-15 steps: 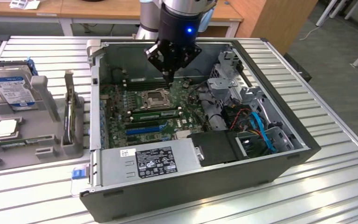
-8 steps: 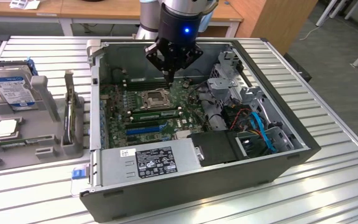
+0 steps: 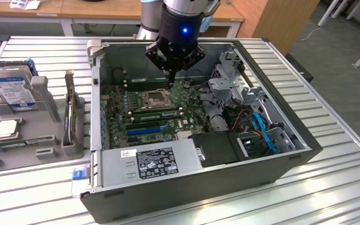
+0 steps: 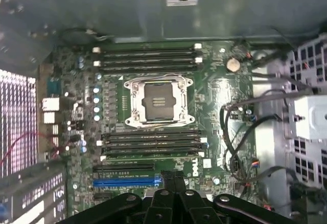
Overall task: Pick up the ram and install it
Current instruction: 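Press down the ram until it locks into place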
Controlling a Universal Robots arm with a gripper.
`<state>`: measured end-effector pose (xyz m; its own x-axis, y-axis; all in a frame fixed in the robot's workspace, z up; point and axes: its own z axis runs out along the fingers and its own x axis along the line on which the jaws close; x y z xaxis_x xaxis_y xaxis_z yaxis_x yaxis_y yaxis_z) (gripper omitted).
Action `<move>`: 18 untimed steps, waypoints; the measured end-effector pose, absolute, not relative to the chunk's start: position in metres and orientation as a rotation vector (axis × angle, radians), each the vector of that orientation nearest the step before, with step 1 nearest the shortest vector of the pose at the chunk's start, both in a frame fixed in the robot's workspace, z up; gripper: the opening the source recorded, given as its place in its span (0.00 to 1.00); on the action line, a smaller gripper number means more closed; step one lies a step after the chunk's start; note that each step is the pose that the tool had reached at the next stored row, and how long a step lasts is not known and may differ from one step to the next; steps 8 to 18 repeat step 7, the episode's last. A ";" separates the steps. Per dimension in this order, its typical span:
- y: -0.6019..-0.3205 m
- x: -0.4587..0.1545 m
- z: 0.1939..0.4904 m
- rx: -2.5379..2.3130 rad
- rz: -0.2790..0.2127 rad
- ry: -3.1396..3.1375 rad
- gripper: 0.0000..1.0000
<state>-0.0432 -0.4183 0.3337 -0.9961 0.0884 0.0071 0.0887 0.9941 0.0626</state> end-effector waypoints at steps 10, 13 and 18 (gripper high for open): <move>-0.418 -0.043 0.334 -0.158 -0.099 -3.132 0.11; -0.418 -0.043 0.334 -0.158 -0.099 -3.132 0.11; -0.418 -0.043 0.334 -0.158 -0.099 -3.132 0.11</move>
